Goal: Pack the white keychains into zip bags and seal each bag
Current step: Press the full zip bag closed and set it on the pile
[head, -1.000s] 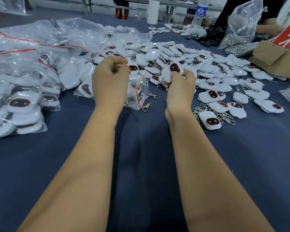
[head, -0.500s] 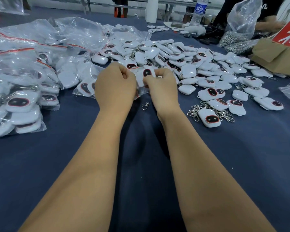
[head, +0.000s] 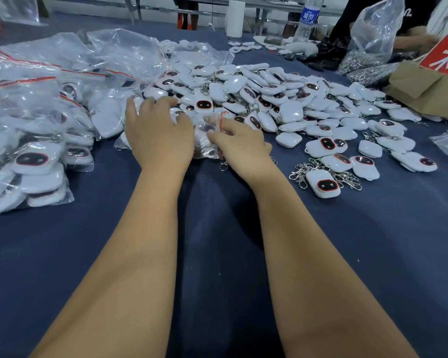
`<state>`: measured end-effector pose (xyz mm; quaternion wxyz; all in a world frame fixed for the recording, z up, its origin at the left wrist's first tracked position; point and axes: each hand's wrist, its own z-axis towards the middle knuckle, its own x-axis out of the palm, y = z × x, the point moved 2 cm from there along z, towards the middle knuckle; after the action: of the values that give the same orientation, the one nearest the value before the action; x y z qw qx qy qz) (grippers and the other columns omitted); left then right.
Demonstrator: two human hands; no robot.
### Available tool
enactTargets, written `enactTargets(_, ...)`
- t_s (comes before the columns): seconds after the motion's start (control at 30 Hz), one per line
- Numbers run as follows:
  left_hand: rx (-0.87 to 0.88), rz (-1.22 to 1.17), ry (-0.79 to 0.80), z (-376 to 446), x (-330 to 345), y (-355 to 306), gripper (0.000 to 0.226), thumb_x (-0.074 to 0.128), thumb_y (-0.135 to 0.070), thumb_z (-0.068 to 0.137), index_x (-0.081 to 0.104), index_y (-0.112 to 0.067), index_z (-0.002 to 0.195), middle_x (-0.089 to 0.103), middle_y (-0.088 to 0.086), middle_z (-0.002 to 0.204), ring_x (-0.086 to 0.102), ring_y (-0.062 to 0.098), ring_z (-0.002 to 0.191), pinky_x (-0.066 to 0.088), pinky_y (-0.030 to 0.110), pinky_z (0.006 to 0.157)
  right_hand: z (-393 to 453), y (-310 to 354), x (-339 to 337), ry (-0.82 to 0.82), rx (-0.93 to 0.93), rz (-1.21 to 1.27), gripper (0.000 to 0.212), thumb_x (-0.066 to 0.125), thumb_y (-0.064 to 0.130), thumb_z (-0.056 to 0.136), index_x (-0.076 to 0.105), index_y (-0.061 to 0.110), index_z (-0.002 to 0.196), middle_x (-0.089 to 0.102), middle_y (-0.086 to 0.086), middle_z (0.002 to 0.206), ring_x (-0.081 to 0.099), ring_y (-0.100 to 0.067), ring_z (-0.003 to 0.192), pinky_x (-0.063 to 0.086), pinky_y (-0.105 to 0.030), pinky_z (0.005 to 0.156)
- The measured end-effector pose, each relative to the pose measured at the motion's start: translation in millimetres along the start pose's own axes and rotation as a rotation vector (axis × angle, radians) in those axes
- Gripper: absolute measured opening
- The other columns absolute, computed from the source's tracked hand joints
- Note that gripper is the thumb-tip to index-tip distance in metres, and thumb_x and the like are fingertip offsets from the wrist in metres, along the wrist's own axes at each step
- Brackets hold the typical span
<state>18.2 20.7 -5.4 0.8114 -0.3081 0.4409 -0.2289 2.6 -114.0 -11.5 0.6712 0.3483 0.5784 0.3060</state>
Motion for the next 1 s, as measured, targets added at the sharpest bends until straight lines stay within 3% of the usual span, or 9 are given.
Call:
enactTargets(0.1,-0.027,0.081,0.025,-2,0,-1,0.038,0.038,-0.028,0.097,0.061,-0.019,0.126,0.066,0.011,0.117,0.053,0.035,0.114,0.039,0.04,0.1,4,-2,0,-0.062,-0.065,0.052,0.024,0.047,0.035,0.098,0.069,0.036,0.108,0.054,0.014,0.072,0.046,-0.022,0.113,0.026,-0.038,0.098)
enactTargets(0.2,-0.057,-0.039,-0.091,-3,-8,-7,0.032,0.037,-0.032,0.093,0.066,-0.022,0.102,0.063,-0.001,0.083,0.052,0.027,0.082,0.039,0.033,0.071,6,-3,-11,-0.213,-0.017,0.281,0.037,0.05,0.017,0.098,0.062,0.032,0.13,0.067,0.017,0.106,0.056,-0.016,0.106,0.038,-0.048,0.109)
enactTargets(0.27,-0.048,-0.224,-0.105,-4,-9,-10,0.033,0.038,-0.033,0.088,0.067,-0.018,0.09,0.065,0.002,0.074,0.058,0.031,0.077,0.047,0.038,0.068,8,-8,-26,-0.388,0.085,0.478,0.035,0.053,0.003,0.092,0.071,0.025,0.112,0.071,0.007,0.105,0.065,-0.017,0.093,0.052,-0.043,0.095)
enactTargets(0.37,-0.045,-0.495,-0.109,-6,-7,-13,0.028,0.043,-0.027,0.084,0.069,-0.017,0.082,0.067,0.005,0.071,0.065,0.028,0.077,0.054,0.041,0.075,8,-15,-44,-0.568,0.155,0.786,0.027,0.055,-0.007,0.085,0.07,0.014,0.077,0.067,0.005,0.067,0.057,-0.014,0.067,0.05,-0.031,0.07)
enactTargets(0.53,-0.196,-0.788,0.283,0,8,-11,0.024,0.063,-0.019,0.089,0.067,-0.029,0.111,0.068,-0.005,0.104,0.067,0.008,0.09,0.054,0.023,0.08,5,-6,-49,-0.537,-0.008,0.967,0.034,0.048,-0.013,0.077,0.059,0.011,0.056,0.061,0.0,0.054,0.055,-0.01,0.054,0.046,-0.02,0.06)
enactTargets(0.7,-0.126,-0.73,0.45,3,-2,-7,0.024,0.061,-0.041,0.092,0.067,-0.028,0.11,0.077,0.0,0.084,0.053,0.008,0.045,0.04,0.018,0.047,3,-1,-50,-0.49,-0.032,1.075,0.032,0.048,0.0,0.062,0.051,0.019,0.036,0.046,0.003,0.043,0.038,-0.012,0.044,0.03,-0.022,0.048)
enactTargets(0.77,-0.111,-0.687,0.547,1,-2,-10,0.036,0.056,-0.054,0.09,0.073,-0.025,0.103,0.077,-0.001,0.085,0.056,0.009,0.049,0.043,0.021,0.055,3,-2,-48,-0.457,-0.015,1.087,0.041,0.048,-0.004,0.067,0.049,0.019,0.033,0.043,0.006,0.04,0.035,-0.01,0.042,0.028,-0.023,0.048)
enactTargets(0.9,-0.214,-0.812,0.916,-15,11,-18,0.059,0.058,-0.065,0.081,0.073,-0.017,0.112,0.074,0.005,0.111,0.07,0.02,0.103,0.053,0.034,0.095,7,0,-42,-0.362,-0.048,0.954,0.043,0.052,-0.012,0.08,0.065,0.02,0.054,0.057,0.003,0.052,0.05,-0.013,0.053,0.046,-0.031,0.06)
enactTargets(1.0,-0.32,-0.972,0.887,-19,16,-23,0.041,0.057,-0.047,0.095,0.072,-0.012,0.112,0.075,0.012,0.107,0.073,0.026,0.097,0.06,0.032,0.077,8,2,-37,-0.299,-0.068,0.832,0.032,0.056,-0.009,0.082,0.068,0.018,0.095,0.068,-0.003,0.09,0.065,-0.023,0.088,0.055,-0.043,0.088)
